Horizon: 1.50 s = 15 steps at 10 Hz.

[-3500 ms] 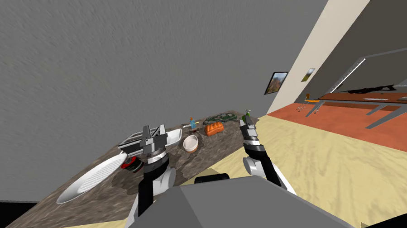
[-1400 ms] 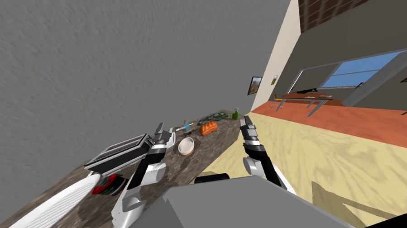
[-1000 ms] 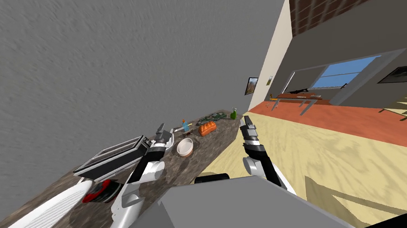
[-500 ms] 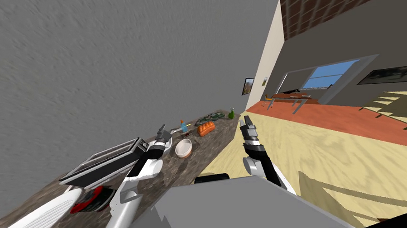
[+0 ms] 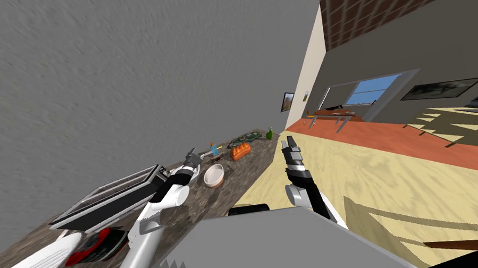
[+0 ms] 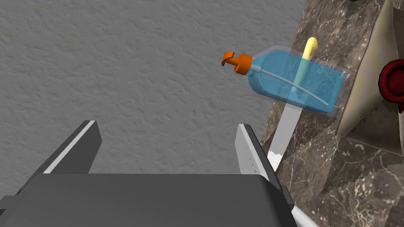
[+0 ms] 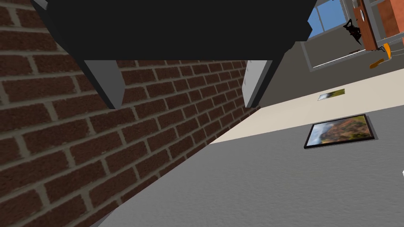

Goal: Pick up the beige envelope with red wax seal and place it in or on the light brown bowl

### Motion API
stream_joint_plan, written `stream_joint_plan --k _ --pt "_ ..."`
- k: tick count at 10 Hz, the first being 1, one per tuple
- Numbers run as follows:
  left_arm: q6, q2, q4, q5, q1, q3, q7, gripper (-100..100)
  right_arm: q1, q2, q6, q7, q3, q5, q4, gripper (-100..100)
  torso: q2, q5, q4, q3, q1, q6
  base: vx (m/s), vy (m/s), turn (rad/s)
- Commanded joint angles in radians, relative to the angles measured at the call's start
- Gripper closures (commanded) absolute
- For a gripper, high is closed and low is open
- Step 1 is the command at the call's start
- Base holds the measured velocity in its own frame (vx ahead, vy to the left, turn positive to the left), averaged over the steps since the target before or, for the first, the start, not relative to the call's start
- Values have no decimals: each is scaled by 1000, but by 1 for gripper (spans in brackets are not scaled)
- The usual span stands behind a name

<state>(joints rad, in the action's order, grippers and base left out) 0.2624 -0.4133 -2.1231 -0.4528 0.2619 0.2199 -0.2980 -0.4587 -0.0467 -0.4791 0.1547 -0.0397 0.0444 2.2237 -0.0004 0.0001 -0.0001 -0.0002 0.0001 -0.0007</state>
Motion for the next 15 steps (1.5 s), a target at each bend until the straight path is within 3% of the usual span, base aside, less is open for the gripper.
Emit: stream_joint_plan --k 1,2,4,5,7,8,11,12,14,15 --pt "32 1 -3 1 -4 2 -1 -100 0 0 0 0 0 0 0 0 0 0 0 0 0 0 0 0 15" --pt "69 -28 26 -32 -24 19 -22 -100 0 0 0 0 0 0 0 0 0 0 0 0 0 0 2 -6 -159" --pt "113 -28 26 -32 -24 19 -22 -100 0 0 0 0 0 0 0 0 0 0 0 0 0 0 1 0 -51" --pt "137 -58 58 -64 -43 34 -43 -100 0 0 0 0 0 0 0 0 0 0 0 0 0 0 5 -7 -144" --pt "192 -58 58 -64 -43 34 -43 -100 0 0 0 0 0 0 0 0 0 0 0 0 0 0 2 -2 -53" --pt "222 -90 91 -96 -63 48 -63 -100 0 0 0 0 0 0 0 0 0 0 0 0 0 0 3 -12 -166" --pt "281 -90 91 -96 -63 48 -63 -100 0 0 0 0 0 0 0 0 0 0 0 0 0 0 4 -3 -21" --pt "316 -122 126 -128 -81 62 -82 -100 0 0 0 0 0 0 0 0 0 0 0 0 0 0 6 -13 -201" --pt "363 -122 126 -128 -81 62 -82 -100 0 0 0 0 0 0 0 0 -1 0 0 0 -1 0 6 -4 -29" --pt "401 -155 164 -159 -100 74 -100 -100 0 0 0 0 0 0 0 0 0 0 0 0 0 0 10 -17 -127"
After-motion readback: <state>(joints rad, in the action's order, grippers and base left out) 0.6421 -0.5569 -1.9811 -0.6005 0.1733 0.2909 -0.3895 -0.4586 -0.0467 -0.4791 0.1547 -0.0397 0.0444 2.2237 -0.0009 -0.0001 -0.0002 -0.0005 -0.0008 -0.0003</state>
